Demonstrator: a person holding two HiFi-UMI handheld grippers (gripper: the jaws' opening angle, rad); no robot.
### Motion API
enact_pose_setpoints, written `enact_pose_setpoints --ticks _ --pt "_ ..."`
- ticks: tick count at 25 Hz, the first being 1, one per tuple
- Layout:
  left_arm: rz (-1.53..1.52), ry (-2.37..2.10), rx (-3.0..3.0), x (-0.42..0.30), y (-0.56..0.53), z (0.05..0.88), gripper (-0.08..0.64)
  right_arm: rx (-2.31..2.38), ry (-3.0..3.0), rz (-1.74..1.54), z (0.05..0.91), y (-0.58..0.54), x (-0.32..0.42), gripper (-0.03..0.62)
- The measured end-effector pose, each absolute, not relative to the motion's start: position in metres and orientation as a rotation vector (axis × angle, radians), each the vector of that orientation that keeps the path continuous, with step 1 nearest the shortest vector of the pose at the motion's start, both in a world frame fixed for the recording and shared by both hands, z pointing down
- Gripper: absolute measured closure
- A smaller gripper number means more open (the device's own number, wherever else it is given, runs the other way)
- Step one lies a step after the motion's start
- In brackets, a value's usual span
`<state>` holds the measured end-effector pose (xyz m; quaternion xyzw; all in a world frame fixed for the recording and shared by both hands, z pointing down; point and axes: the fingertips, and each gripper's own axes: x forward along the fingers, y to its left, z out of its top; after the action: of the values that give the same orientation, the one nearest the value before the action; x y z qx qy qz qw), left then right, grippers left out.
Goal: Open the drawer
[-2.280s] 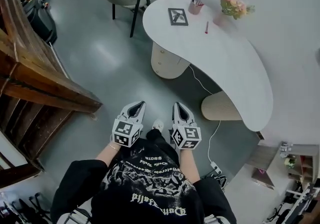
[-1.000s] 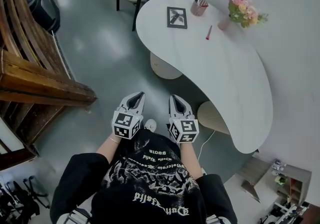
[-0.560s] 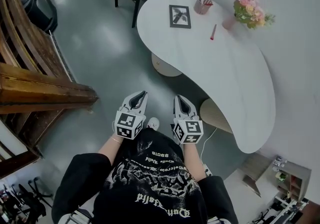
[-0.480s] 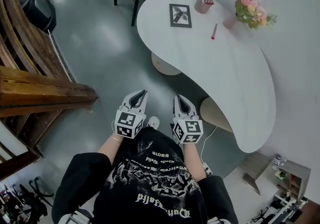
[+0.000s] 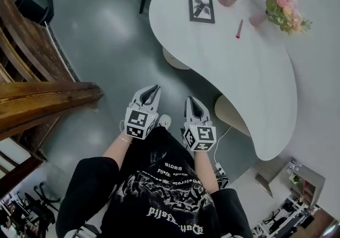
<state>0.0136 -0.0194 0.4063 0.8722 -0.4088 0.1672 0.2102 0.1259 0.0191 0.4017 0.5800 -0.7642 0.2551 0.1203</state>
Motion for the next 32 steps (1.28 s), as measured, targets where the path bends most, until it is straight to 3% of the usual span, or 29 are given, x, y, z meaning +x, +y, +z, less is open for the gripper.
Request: enact_pose_setpoints --ticks 20,26,32 --pt "0.508 -1.113 2.45 0.01 -0.112 0.492 0.532 1.777 -2.09 0.951 0.488 -0.024 0.113 0.566" --pt "0.512 -1.101 2.471 0.009 -0.133 0.524 0.501 1.775 -2.096 0.921 0.508 -0.043 0.108 0.566" --pt "0.519 -1.05 2.491 0.01 -0.147 0.556 0.423 1.779 -2.076 0.933 0.53 -0.048 0.093 0.566"
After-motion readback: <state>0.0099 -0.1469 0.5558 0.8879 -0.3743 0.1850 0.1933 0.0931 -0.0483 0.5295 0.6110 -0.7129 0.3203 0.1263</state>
